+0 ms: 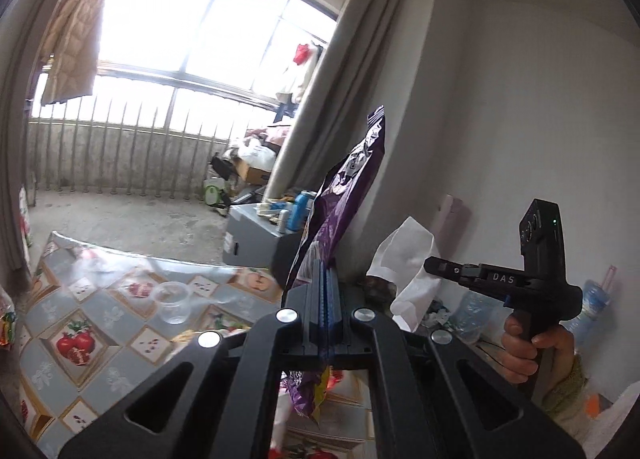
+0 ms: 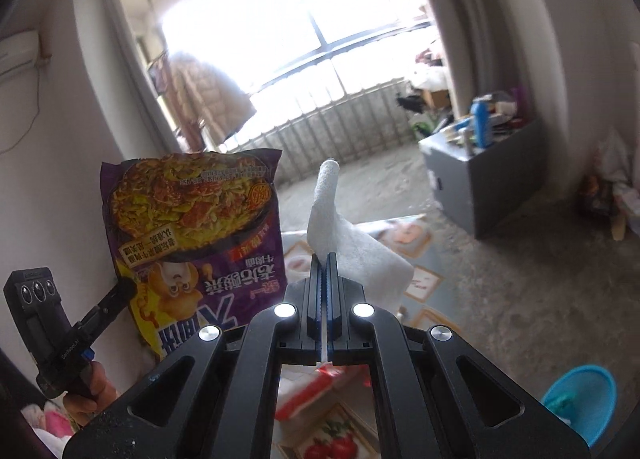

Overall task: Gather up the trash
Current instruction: 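Carry packet and tissue to the blue wastebasket and release both inside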

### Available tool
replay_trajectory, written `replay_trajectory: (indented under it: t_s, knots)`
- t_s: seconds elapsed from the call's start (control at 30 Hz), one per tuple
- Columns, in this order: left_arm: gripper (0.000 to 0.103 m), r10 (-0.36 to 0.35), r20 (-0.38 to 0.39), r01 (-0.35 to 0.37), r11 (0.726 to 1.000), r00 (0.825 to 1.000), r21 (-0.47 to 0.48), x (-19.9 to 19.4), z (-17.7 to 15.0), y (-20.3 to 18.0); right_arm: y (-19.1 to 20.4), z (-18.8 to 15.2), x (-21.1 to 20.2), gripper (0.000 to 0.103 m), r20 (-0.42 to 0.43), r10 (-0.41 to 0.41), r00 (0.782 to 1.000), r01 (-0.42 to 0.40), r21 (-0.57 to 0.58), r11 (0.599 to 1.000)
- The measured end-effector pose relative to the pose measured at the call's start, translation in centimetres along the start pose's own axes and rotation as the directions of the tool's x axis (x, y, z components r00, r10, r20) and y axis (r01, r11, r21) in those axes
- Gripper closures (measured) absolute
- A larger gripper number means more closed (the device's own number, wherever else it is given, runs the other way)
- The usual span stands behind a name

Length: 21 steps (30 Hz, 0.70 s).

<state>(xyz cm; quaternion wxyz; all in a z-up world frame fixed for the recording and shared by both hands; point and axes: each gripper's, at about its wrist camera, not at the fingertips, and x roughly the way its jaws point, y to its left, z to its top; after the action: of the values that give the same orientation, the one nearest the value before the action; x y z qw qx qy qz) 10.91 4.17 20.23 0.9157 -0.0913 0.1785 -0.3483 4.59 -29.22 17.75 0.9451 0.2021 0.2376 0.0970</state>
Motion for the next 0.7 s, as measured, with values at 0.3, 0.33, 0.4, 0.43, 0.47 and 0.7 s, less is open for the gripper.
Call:
replay_trajectory:
  t_s: [0.3, 0.33, 0.4, 0.43, 0.47, 0.7]
  knots:
    - [0.103, -0.287, -0.267, 0.320, 0.943, 0.920, 0.088, 11.6, -3.1, -14.2, -10.7, -5.9, -10.9, 0.103, 0.054, -0.256, 0.965, 0.237, 0.232, 0.943]
    - [0.103, -0.305, -0.313, 0.347, 0.934, 0.899, 0.086, 13.5, -3.9, -15.9, -11.9, -6.6, -11.6, 0.103, 0.051, -0.278, 0.959, 0.256, 0.260, 0.931]
    - [0.103, -0.311, -0.397, 0.376, 0.922, 0.864, 0.096, 17.1, -5.6, -19.0, -15.0, -8.6, -13.2, 0.103, 0.037, -0.327, 0.944, 0.296, 0.338, 0.894]
    - [0.103, -0.311, -0.442, 0.391, 0.915, 0.841, 0.099, 19.1, -6.6, -20.7, -16.3, -9.4, -13.5, 0.103, 0.030, -0.340, 0.940, 0.306, 0.369, 0.877]
    - [0.103, -0.312, -0.491, 0.406, 0.909, 0.813, 0.094, 21.2, -7.9, -22.3, -17.7, -10.3, -13.7, 0.103, 0.019, -0.355, 0.935, 0.318, 0.404, 0.858]
    - [0.103, -0.226, -0.720, 0.420, 0.902, 0.656, 0.100, 34.2, -17.4, -29.6, -29.3, -17.0, -11.7, 0.103, -0.099, -0.373, 0.923, 0.342, 0.655, 0.674]
